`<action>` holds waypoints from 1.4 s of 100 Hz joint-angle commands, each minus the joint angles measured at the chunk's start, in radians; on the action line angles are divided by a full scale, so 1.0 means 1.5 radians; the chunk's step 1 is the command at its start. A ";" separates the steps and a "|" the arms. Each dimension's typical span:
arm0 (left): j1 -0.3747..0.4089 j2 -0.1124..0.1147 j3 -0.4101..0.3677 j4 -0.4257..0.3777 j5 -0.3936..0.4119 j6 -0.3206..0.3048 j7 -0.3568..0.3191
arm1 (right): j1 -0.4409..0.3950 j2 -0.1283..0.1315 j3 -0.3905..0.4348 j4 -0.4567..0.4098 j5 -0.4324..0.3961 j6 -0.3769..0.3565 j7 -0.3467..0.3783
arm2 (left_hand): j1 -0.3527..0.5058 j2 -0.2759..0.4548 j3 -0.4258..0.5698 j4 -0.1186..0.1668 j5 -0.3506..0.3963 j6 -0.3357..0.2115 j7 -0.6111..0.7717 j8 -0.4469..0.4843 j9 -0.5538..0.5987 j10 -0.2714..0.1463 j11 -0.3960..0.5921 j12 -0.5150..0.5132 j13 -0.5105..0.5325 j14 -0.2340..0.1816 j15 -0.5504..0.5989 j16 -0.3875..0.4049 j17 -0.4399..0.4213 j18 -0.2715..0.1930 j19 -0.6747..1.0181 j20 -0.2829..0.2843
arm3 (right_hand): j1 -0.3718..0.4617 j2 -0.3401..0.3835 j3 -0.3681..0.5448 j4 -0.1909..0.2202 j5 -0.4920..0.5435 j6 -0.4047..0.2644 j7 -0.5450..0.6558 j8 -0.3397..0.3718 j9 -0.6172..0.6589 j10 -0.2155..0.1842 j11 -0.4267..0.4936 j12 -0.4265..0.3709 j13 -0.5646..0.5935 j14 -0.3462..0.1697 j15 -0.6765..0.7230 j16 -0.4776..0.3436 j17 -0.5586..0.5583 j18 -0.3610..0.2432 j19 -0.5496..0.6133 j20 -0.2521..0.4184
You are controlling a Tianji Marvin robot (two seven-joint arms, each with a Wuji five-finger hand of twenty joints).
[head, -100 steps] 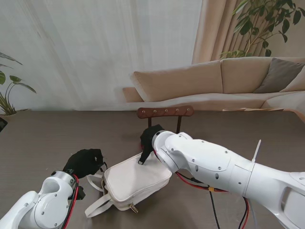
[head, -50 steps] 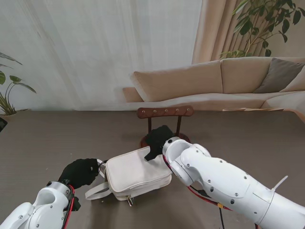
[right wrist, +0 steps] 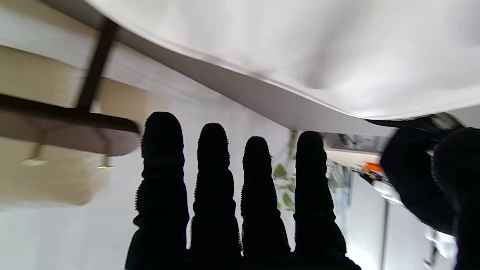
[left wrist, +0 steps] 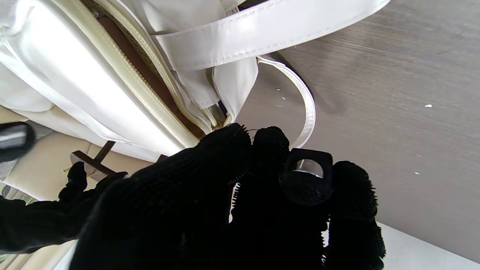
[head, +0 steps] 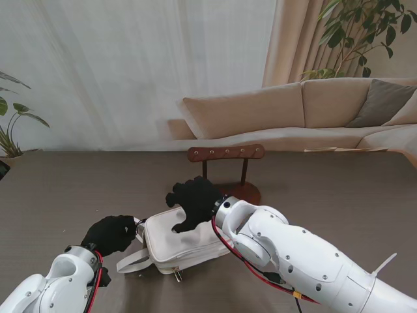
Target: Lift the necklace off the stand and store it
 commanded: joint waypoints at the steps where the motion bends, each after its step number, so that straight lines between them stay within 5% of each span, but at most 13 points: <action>1: -0.001 0.000 0.000 -0.001 -0.002 -0.002 -0.018 | -0.008 -0.004 -0.007 0.004 -0.002 -0.017 0.018 | 0.015 0.021 0.020 -0.005 0.029 -0.017 0.039 0.019 0.007 0.017 0.002 -0.001 0.011 0.011 -0.006 0.004 -0.005 -0.006 0.035 -0.002 | -0.020 -0.019 0.025 0.002 0.015 -0.012 0.012 0.008 0.012 -0.016 0.001 -0.013 0.003 -0.017 0.000 -0.014 -0.212 0.010 -0.019 -0.018; 23: -0.009 0.003 -0.001 0.000 -0.004 -0.006 -0.034 | 0.012 0.003 -0.034 0.018 0.060 -0.081 0.084 | 0.017 0.024 0.017 -0.005 0.027 -0.018 0.039 0.020 0.005 0.016 0.002 0.000 0.008 0.010 -0.007 0.005 -0.008 -0.009 0.033 -0.002 | -0.077 0.000 0.023 -0.007 -0.131 0.013 -0.076 -0.052 -0.067 -0.029 -0.086 -0.075 -0.104 -0.041 -0.086 -0.077 -0.304 -0.014 -0.145 -0.082; 43: -0.020 0.006 -0.002 0.003 -0.007 -0.008 -0.051 | 0.044 0.005 -0.089 0.037 0.041 -0.060 0.100 | 0.018 0.025 0.014 -0.004 0.026 -0.019 0.039 0.020 0.004 0.015 0.001 0.000 0.007 0.009 -0.007 0.005 -0.010 -0.010 0.033 -0.002 | -0.104 -0.002 0.030 -0.011 -0.266 0.105 -0.087 -0.113 -0.225 0.046 -0.094 -0.090 -0.274 0.004 -0.141 -0.120 -0.367 -0.034 -0.237 -0.107; 59: -0.025 0.007 -0.003 0.004 -0.009 -0.010 -0.061 | 0.059 0.002 -0.118 0.059 0.025 -0.043 0.081 | 0.017 0.025 0.013 -0.004 0.026 -0.020 0.040 0.020 0.004 0.015 0.001 0.000 0.006 0.007 -0.007 0.006 -0.010 -0.010 0.033 -0.002 | -0.094 -0.029 0.036 -0.013 -0.268 0.138 -0.082 -0.132 -0.238 0.062 -0.078 -0.090 -0.271 0.029 -0.148 -0.128 -0.357 -0.017 -0.260 -0.109; 71: -0.023 0.008 -0.005 0.002 -0.009 -0.014 -0.066 | 0.073 -0.001 -0.146 0.080 -0.011 -0.015 0.046 | 0.017 0.025 0.013 -0.004 0.026 -0.021 0.040 0.020 0.004 0.014 0.002 0.001 0.006 0.007 -0.007 0.006 -0.010 -0.010 0.033 -0.002 | 0.000 -0.073 0.032 -0.003 -0.229 0.127 -0.028 -0.114 -0.181 0.042 -0.041 -0.075 -0.190 0.040 -0.116 -0.114 -0.298 -0.004 -0.220 -0.085; 81: -0.016 0.009 -0.012 -0.004 -0.007 -0.020 -0.072 | 0.080 -0.006 -0.162 0.100 -0.026 0.010 0.014 | 0.017 0.025 0.013 -0.004 0.026 -0.021 0.040 0.020 0.004 0.014 0.002 0.001 0.006 0.007 -0.007 0.006 -0.010 -0.011 0.033 -0.002 | 0.103 -0.109 0.013 0.003 -0.153 0.086 0.011 -0.083 -0.083 -0.004 -0.013 -0.060 -0.090 0.023 -0.073 -0.090 -0.254 -0.009 -0.140 -0.070; 97: 0.006 0.010 -0.037 -0.023 0.005 -0.026 -0.084 | 0.083 -0.012 -0.168 0.125 -0.026 0.028 -0.011 | 0.016 0.025 0.013 -0.004 0.024 -0.023 0.041 0.020 0.003 0.012 0.001 0.001 0.004 0.003 -0.007 0.007 -0.010 -0.013 0.032 -0.002 | 0.240 0.008 -0.076 0.014 -0.056 0.043 0.042 -0.037 0.030 -0.053 -0.005 -0.050 0.012 -0.010 -0.027 -0.066 -0.225 -0.026 -0.044 -0.088; 111: 0.029 0.010 -0.060 -0.043 0.011 -0.031 -0.089 | 0.079 -0.015 -0.162 0.136 -0.013 0.034 -0.016 | 0.017 0.025 0.012 -0.004 0.025 -0.022 0.041 0.019 0.003 0.013 0.001 0.001 0.003 0.002 -0.005 0.008 -0.011 -0.013 0.032 -0.002 | 0.303 0.097 -0.142 0.021 -0.011 0.033 0.058 -0.022 0.088 -0.066 -0.002 -0.049 0.056 -0.020 -0.003 -0.049 -0.207 -0.033 -0.008 -0.092; 120: 0.044 0.010 -0.073 -0.058 0.017 -0.035 -0.097 | 0.080 -0.016 -0.162 0.141 -0.007 0.035 -0.014 | 0.015 0.026 0.012 -0.004 0.024 -0.023 0.041 0.019 0.003 0.012 0.002 0.001 0.003 0.002 -0.005 0.008 -0.011 -0.012 0.032 -0.002 | 0.344 0.120 -0.186 0.013 -0.007 0.023 0.100 -0.105 0.111 -0.069 -0.003 -0.045 0.072 -0.023 -0.002 -0.043 -0.200 -0.035 0.005 -0.099; 140: 0.074 0.011 -0.098 -0.085 0.013 -0.055 -0.113 | 0.079 -0.018 -0.159 0.147 0.005 0.035 -0.009 | 0.016 0.027 0.011 -0.004 0.023 -0.024 0.042 0.019 0.002 0.012 0.001 0.001 0.001 0.000 -0.004 0.009 -0.015 -0.015 0.030 -0.002 | 0.361 0.148 -0.200 0.007 -0.007 0.017 0.124 -0.128 0.133 -0.070 -0.006 -0.044 0.087 -0.022 -0.001 -0.041 -0.192 -0.037 0.012 -0.098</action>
